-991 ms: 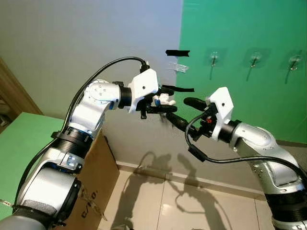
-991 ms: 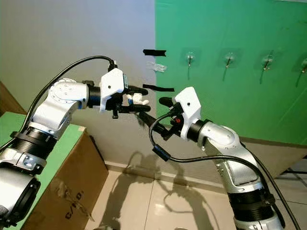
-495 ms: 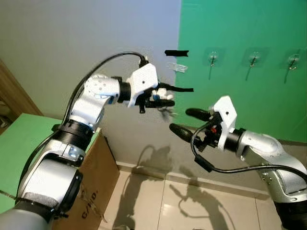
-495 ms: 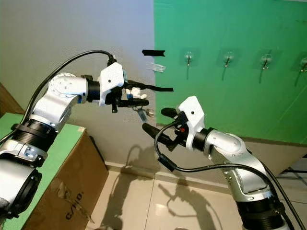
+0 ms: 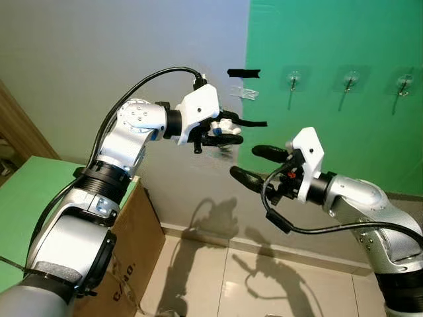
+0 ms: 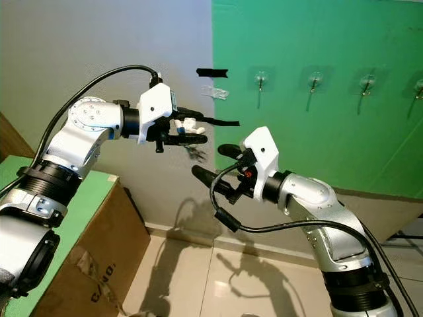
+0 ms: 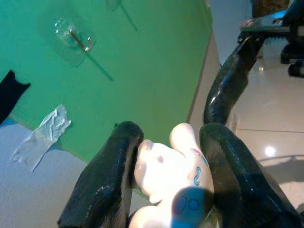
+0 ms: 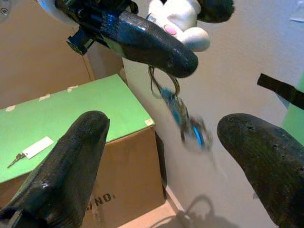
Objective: Hang keys on a hook
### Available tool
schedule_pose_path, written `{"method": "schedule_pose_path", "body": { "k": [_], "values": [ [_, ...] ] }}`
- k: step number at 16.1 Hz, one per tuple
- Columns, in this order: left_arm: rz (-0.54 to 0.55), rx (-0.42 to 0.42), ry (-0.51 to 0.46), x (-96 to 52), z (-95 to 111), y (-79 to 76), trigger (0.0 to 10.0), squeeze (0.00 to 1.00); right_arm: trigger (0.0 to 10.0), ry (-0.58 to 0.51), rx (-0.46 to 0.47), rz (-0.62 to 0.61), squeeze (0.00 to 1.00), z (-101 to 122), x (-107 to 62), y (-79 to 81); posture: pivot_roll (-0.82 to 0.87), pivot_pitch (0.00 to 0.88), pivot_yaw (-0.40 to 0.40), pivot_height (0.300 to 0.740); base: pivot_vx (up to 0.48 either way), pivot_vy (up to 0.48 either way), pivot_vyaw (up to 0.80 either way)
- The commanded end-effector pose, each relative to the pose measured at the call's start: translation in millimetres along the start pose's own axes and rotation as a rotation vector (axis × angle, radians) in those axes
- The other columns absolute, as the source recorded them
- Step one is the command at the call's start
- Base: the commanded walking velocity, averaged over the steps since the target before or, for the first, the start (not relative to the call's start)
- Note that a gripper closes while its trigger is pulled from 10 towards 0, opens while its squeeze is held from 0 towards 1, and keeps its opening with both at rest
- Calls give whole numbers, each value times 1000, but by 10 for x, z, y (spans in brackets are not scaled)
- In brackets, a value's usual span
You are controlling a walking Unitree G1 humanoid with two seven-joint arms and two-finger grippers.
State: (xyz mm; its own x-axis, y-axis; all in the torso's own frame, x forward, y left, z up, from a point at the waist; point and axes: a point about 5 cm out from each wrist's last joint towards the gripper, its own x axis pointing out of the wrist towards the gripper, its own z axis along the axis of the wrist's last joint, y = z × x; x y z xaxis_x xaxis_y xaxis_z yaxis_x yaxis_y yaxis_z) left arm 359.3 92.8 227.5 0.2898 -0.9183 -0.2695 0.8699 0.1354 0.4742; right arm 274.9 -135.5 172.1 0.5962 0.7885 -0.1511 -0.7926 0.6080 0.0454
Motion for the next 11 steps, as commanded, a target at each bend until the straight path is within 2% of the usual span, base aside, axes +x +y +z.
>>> {"method": "schedule_pose_path", "body": {
  "k": [1,11],
  "values": [
    [1,22,-16,-15,68,29,10000,0,10000,-5,-5,10,0,29,23,8,-191,0,86,736,0,0,0],
    [-20,45,-33,41,124,-1,10000,0,10000,-25,-20,6,0,71,155,-36,-188,0,88,736,0,0,0]
  ]
}}
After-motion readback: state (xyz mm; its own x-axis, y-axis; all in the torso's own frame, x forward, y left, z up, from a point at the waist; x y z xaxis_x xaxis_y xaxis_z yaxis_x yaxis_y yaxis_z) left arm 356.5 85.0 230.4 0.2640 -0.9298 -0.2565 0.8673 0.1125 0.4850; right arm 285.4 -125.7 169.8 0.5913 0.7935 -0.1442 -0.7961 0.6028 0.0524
